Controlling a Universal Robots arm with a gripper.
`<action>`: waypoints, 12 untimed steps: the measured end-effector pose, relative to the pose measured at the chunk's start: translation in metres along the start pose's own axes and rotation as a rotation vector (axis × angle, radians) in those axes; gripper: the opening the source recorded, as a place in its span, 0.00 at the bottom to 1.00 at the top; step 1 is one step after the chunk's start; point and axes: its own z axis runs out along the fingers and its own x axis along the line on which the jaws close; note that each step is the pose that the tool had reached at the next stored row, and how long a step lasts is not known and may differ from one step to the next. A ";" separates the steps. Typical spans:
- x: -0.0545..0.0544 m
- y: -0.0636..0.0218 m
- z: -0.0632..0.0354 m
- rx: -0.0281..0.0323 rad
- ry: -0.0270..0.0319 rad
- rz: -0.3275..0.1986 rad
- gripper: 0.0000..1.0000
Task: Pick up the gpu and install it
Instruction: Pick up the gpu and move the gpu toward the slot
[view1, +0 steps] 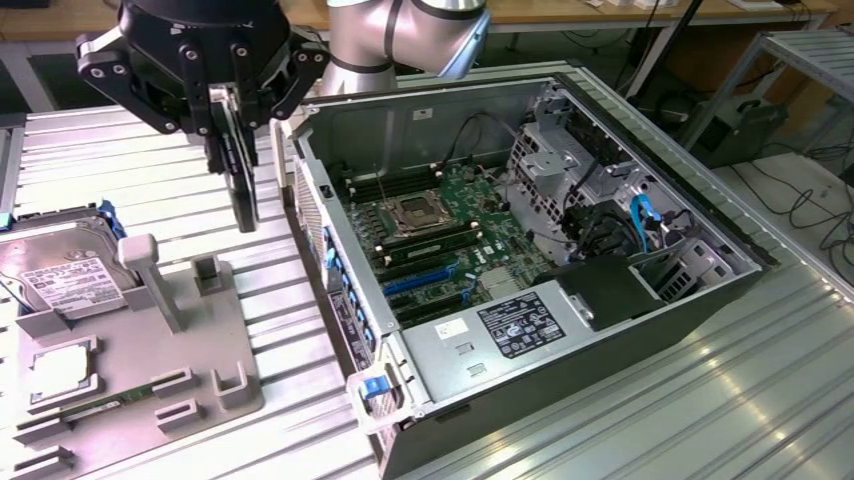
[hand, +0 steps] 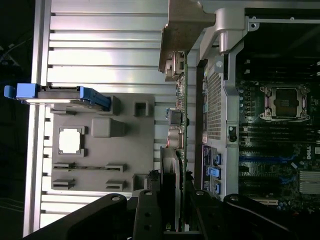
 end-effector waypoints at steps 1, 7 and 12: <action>0.000 0.0000 0.0000 0.0000 0.0000 0.000 0.27; -0.007 -0.0002 -0.0001 0.0000 0.0000 0.000 0.27; -0.013 -0.0003 -0.0003 0.0000 0.0000 0.000 0.27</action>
